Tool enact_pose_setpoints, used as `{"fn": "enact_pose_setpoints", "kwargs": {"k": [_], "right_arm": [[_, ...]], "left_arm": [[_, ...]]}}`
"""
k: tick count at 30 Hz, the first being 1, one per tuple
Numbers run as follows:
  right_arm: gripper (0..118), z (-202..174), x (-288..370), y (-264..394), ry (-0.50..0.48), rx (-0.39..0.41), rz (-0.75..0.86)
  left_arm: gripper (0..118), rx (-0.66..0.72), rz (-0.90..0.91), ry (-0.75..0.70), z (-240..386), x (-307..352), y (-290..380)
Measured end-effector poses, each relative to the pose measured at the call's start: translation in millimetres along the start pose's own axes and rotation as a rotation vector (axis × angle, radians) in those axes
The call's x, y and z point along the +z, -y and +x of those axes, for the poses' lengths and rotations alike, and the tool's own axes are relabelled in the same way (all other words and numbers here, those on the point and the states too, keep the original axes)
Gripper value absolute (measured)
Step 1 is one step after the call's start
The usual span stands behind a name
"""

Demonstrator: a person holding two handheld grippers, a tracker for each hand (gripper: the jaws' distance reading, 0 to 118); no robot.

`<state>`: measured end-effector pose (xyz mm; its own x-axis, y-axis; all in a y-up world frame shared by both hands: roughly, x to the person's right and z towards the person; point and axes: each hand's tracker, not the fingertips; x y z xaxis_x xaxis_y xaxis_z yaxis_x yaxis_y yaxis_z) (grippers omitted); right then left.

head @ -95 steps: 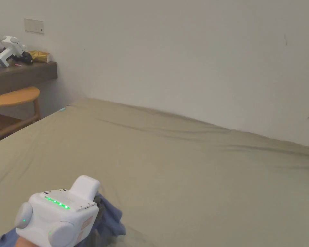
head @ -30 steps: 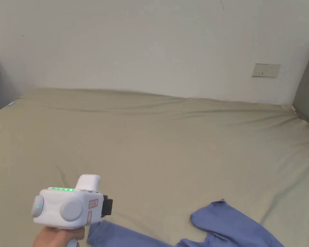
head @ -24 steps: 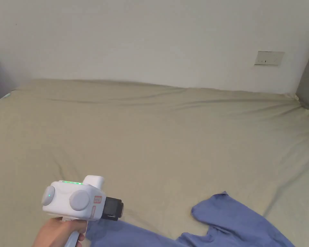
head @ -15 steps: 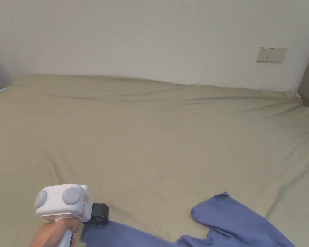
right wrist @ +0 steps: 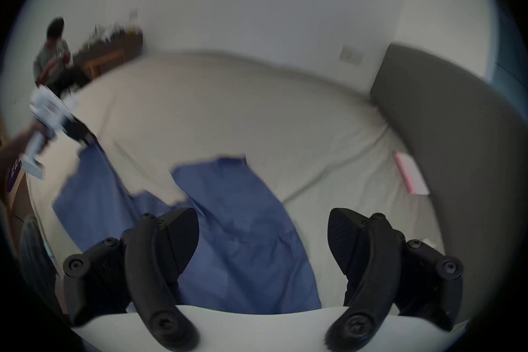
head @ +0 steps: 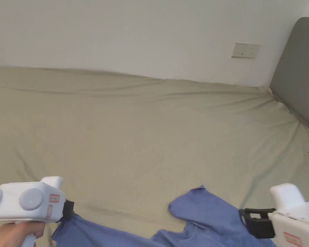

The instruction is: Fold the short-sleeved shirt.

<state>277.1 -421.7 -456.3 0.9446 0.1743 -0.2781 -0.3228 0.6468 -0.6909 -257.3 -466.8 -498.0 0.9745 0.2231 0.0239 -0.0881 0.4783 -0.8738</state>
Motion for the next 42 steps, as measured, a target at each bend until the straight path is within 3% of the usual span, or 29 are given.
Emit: {"fn": "enact_pose_setpoints", "kwargs": {"k": [2,5,8,9,11,12,16,19,27,35,38,42], "right_arm": [[98,11,-55,2,-0.068,-0.066,-0.119],[94,17,-119,14,-0.039,-0.140,-0.254],[63,8,-134,27,-0.091,-0.159,-0.264],[55,1,-126,25,-0.046,-0.138,-0.206],[6,-3,-116,17,-0.104,-0.097,-0.208],[6,-9,-106,15,-0.042,-0.056,-0.193],[6,0,-83,1,-0.042,-0.174,-0.148],[6,14,-36,-22,-0.057,-0.294,0.021],[6,54,160,-111,-0.055,-0.375,0.465],[6,58,357,-176,-0.039,-0.317,0.740],[6,44,400,-190,-0.020,-0.257,0.787],[6,25,442,-203,0.006,-0.210,0.834]], "left_arm": [[6,0.023,0.020,0.066,-1,15,1],[6,-0.015,0.021,0.052,0,33,9],[6,-0.048,0.017,0.052,-1,45,19],[6,-0.054,0.019,0.071,-2,51,21],[6,-0.042,0.042,0.111,-2,63,24],[6,-0.034,0.059,0.140,-2,70,25],[6,-0.055,0.155,0.186,13,112,29],[6,-0.132,0.224,0.203,24,154,28],[6,-0.169,0.419,0.216,23,272,31],[6,-0.069,0.698,0.183,-5,393,23],[6,-0.015,0.753,0.240,-6,423,18],[6,-0.055,0.808,0.175,12,439,14]]}}
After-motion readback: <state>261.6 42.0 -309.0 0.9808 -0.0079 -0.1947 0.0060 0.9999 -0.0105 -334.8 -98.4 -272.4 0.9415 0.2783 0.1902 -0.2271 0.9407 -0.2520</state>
